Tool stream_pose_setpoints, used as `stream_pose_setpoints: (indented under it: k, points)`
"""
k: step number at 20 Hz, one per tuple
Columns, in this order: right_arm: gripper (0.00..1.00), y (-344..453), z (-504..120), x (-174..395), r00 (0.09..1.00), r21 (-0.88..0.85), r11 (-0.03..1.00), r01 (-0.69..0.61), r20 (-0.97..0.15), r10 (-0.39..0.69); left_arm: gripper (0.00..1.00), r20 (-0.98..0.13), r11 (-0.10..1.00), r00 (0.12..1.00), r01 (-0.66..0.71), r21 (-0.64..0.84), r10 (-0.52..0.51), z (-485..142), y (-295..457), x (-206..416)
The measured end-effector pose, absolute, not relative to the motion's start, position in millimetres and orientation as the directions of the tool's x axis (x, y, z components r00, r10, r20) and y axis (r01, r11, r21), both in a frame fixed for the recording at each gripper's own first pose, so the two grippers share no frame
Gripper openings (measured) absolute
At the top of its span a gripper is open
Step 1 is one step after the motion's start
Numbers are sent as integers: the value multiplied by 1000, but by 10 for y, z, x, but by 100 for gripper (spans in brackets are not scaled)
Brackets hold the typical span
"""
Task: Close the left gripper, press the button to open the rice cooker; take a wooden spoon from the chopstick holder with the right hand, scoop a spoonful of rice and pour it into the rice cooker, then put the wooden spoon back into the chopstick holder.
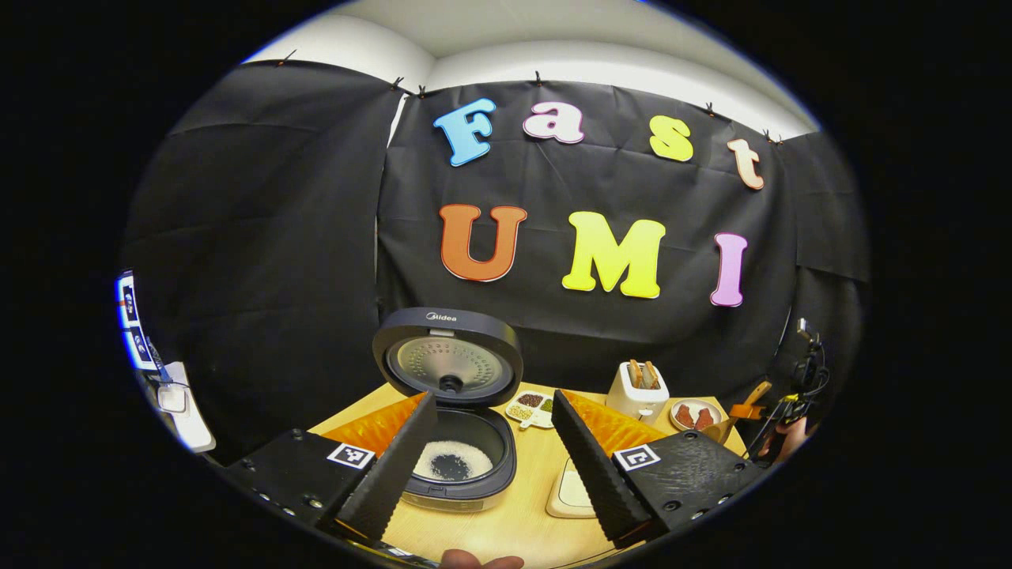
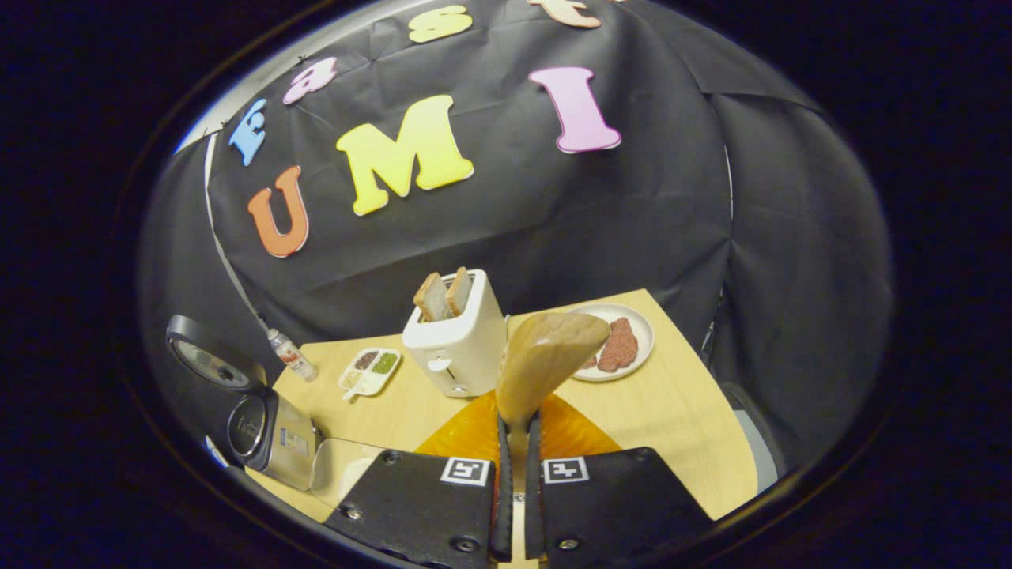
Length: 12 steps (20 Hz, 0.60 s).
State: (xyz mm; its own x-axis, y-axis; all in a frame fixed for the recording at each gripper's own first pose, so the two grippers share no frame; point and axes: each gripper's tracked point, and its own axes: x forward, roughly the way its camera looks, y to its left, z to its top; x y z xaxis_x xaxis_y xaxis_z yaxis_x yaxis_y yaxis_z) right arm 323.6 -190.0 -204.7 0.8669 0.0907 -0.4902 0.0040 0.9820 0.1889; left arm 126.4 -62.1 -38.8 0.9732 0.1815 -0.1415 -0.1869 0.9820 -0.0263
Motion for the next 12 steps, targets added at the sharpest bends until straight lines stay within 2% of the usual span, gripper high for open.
stream_pose_setpoints:
  k: [6, 12]
  points:
    - [12, -1864, -2678, 3346, 828, 203, 979, 2, -550, 112, 95, -144, 967, 960, -250, -44, 241, -290, -530, 1240]
    - [18, -1905, -2802, 3330, 828, 203, 979, 17, -552, 100, 95, -121, 962, 956, -270, -22, 266, -126, -419, 1229]
